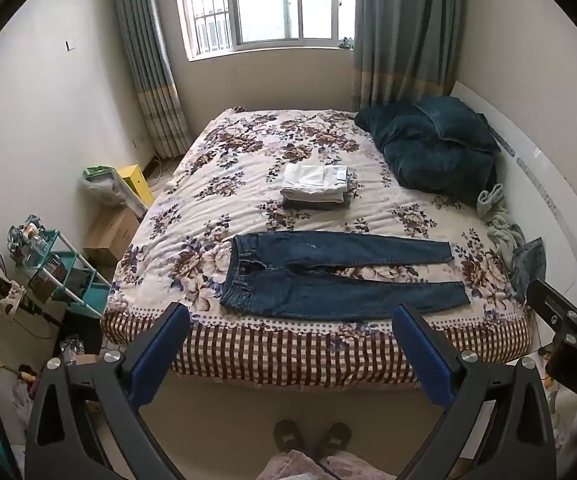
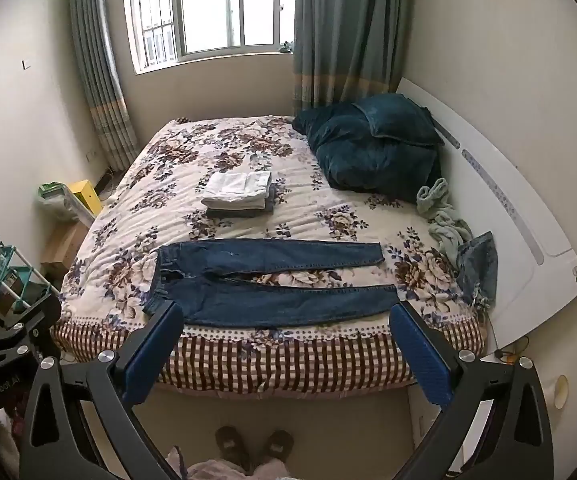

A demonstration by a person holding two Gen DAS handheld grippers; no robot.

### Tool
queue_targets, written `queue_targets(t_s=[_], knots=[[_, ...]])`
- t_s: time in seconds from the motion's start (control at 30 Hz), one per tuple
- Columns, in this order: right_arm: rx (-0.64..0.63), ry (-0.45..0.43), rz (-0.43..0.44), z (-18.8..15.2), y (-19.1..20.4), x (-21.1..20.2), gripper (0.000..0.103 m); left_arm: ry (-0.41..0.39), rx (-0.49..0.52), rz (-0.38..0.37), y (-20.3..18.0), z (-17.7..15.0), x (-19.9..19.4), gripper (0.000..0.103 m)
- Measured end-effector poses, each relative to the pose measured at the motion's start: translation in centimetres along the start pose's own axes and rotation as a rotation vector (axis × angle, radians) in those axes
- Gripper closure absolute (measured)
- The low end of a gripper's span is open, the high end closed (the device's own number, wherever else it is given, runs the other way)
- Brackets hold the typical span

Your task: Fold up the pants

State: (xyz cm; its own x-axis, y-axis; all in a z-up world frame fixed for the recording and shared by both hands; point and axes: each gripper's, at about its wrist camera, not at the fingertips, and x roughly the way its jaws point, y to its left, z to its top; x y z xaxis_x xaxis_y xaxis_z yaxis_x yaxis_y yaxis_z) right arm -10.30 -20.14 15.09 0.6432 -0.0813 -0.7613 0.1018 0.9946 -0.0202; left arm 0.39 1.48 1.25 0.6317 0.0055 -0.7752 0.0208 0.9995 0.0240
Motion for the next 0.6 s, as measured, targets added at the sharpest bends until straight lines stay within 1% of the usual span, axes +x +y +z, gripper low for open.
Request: queue_targets(t_s=[0.33,0.6], knots=[[-0.015,-0.013,0.005,0.41,0.17,-0.35,0.000,-0.021,-0.001,0.009,-0.27,0.12,-0.44,0.000],[-0.013,-0.013,0.012,0.43,0.23,-0.37,0.000,-0.022,-0.001,0.011,-0.28,0.15,-0.44,0.000]])
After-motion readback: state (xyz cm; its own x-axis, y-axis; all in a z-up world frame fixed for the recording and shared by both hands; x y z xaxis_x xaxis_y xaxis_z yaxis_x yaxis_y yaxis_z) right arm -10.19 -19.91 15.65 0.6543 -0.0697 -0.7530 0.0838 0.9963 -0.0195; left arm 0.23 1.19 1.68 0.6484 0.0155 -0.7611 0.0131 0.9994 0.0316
